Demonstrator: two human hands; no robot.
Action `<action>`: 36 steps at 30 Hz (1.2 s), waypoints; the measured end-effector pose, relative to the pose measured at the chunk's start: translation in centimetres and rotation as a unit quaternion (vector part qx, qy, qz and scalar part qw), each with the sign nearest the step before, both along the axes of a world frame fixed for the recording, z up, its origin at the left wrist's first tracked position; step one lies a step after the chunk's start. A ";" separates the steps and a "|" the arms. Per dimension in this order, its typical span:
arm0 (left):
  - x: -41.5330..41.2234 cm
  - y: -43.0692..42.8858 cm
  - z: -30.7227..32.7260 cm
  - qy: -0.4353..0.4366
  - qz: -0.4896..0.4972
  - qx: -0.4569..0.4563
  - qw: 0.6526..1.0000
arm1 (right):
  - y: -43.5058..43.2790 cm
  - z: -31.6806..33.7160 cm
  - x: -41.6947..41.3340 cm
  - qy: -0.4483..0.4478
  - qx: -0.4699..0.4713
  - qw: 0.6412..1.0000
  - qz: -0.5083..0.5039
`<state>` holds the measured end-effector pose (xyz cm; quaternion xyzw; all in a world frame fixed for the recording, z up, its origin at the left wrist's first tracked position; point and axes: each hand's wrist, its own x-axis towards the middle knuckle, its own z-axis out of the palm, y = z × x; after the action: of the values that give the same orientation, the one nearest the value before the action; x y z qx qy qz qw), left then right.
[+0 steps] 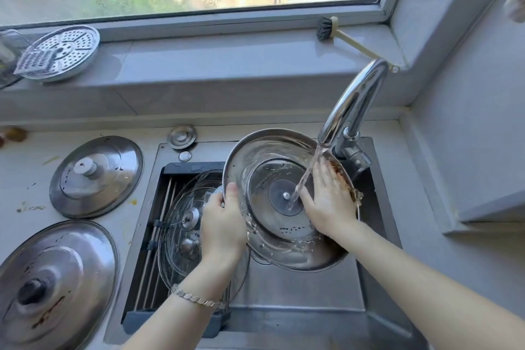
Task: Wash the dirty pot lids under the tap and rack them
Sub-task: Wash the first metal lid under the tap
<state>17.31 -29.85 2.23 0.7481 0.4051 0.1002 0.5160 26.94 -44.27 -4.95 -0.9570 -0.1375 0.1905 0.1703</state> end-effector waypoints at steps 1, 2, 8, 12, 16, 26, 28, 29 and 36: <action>0.0 -0.2 0.1 -0.001 -0.006 0.005 1.000 | 0.1 -0.1 -0.7 0.015 -0.005 0.999 -0.029; 0.0 -0.5 0.1 0.000 -0.016 0.003 1.000 | 0.3 -0.1 -1.2 0.035 -0.006 0.998 -0.059; -0.1 -2.5 -0.7 0.007 -0.074 -0.017 0.997 | 3.2 0.6 -1.3 -0.013 0.042 0.998 0.036; 0.4 -2.1 -1.3 -0.017 -0.041 -0.038 0.998 | 4.1 1.3 -3.1 -0.103 0.158 0.958 0.218; 1.1 -1.3 -1.2 -0.046 -0.031 -0.066 0.996 | 2.5 1.4 -4.1 -0.097 0.195 0.906 0.362; 1.0 -1.6 -0.8 -0.034 -0.021 -0.072 0.997 | 4.3 2.5 -3.5 -0.064 0.135 0.933 0.326; 0.6 -1.4 -1.0 -0.023 -0.033 -0.061 0.997 | 3.7 2.0 -2.2 -0.066 0.105 0.947 0.295; 0.6 -1.3 -0.9 -0.014 -0.043 -0.052 0.998 | 3.4 1.9 -1.4 -0.063 0.086 0.961 0.257; 1.9 -0.6 1.7 0.090 -0.119 0.099 0.984 | 1.2 0.5 -1.0 0.007 0.077 0.997 0.002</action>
<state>19.23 -30.48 3.91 0.8444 0.3461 0.0100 0.4087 25.99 -43.05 -4.49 -0.9396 -0.1522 0.1861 0.2438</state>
